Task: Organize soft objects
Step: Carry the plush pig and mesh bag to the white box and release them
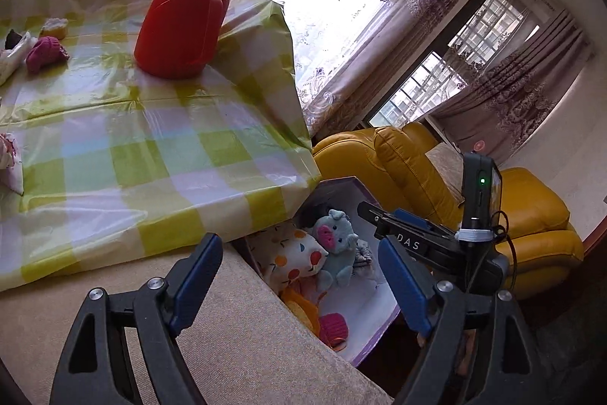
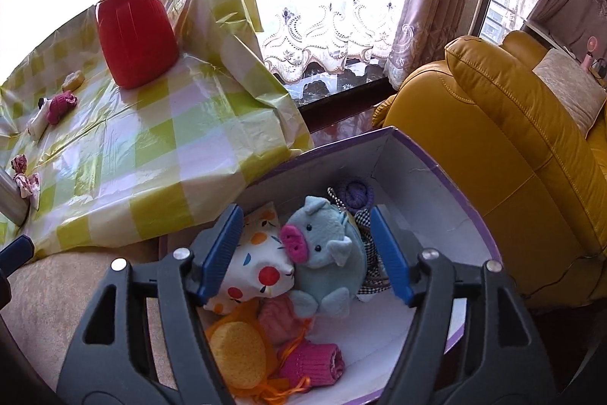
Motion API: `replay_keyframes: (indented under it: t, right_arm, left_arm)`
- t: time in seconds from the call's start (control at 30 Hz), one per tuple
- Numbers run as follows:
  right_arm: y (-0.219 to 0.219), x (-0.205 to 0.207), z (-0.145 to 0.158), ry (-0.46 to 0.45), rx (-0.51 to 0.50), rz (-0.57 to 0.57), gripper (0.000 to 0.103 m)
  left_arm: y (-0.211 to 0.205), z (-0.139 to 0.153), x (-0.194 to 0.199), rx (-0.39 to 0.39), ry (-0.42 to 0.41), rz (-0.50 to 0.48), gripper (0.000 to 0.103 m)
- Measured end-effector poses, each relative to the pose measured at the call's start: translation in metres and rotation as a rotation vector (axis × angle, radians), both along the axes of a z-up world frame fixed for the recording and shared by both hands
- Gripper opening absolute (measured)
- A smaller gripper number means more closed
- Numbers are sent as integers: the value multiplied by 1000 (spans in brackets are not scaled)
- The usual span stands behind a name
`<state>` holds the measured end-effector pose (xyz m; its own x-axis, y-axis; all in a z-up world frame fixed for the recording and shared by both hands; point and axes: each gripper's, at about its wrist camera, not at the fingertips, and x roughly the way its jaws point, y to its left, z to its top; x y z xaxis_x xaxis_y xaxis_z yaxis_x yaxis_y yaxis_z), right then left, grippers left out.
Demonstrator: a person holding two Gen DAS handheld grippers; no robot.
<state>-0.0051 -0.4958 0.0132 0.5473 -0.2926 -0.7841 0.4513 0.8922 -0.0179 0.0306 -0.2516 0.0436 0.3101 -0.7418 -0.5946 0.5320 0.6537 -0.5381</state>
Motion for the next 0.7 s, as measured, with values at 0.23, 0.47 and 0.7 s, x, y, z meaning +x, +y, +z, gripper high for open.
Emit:
replay_keyframes:
  t: [0.23, 0.47, 0.7]
  right_arm:
    - [26, 12, -5, 11, 17, 76, 72]
    - [60, 31, -2, 5, 17, 169, 72]
    - [94, 49, -3, 16, 22, 253, 73]
  left_arm:
    - [57, 1, -1, 27, -17, 144, 85]
    - [128, -1, 2, 83, -8, 333, 85]
    - [179, -13, 12, 234, 47, 515, 85]
